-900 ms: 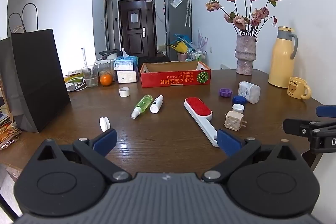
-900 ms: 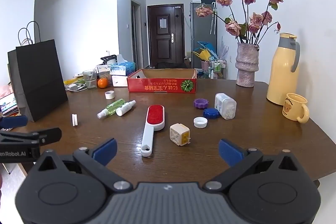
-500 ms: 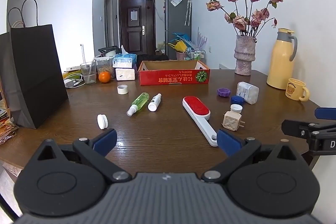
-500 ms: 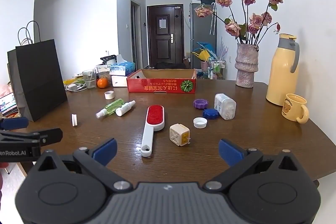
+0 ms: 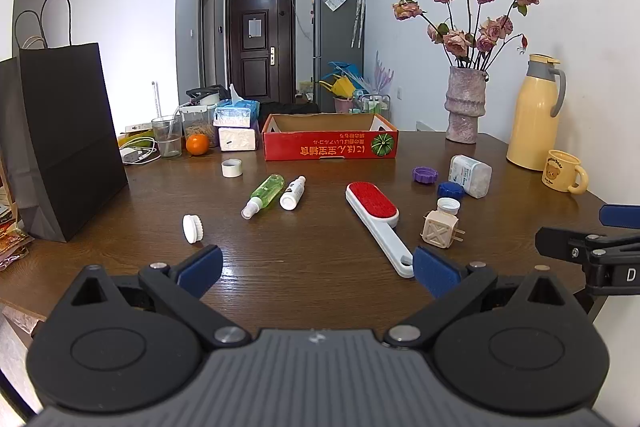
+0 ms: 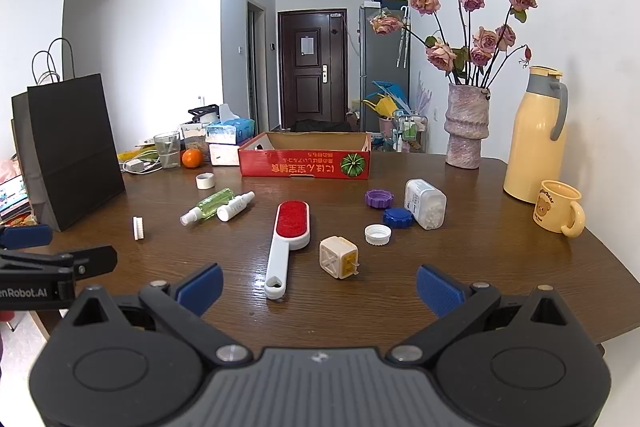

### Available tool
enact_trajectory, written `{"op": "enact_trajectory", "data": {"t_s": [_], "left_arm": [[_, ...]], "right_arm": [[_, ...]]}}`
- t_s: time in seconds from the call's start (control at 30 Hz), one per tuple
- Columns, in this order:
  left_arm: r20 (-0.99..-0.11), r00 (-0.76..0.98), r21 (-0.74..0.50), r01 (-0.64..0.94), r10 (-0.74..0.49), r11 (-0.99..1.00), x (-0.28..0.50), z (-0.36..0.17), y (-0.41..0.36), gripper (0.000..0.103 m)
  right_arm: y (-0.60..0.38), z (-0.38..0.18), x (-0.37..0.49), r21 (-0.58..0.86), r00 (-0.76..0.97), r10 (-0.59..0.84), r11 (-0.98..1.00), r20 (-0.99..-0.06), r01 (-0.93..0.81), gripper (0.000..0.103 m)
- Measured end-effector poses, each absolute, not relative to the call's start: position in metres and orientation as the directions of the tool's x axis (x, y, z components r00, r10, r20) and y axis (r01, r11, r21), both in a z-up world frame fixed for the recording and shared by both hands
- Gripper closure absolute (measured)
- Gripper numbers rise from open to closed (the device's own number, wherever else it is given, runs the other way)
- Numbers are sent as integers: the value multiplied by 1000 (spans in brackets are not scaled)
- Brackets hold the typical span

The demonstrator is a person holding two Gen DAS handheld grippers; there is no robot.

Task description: Organize rigid objects

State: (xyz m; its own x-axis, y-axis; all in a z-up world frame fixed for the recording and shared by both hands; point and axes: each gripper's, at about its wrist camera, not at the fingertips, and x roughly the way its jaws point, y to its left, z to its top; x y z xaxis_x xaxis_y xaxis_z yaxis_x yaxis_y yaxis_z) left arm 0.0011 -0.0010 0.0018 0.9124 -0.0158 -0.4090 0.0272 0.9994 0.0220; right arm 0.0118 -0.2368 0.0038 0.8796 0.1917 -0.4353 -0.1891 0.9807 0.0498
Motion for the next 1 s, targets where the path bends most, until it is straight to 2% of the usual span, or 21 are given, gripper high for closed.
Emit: {"op": "enact_trajectory", "data": {"t_s": [1.0], "left_arm": [[-393, 919, 13, 34, -26, 999, -5, 4, -2, 0]], "right_arm": [[-238, 7, 6, 36, 892, 178, 983, -415, -180, 0]]}}
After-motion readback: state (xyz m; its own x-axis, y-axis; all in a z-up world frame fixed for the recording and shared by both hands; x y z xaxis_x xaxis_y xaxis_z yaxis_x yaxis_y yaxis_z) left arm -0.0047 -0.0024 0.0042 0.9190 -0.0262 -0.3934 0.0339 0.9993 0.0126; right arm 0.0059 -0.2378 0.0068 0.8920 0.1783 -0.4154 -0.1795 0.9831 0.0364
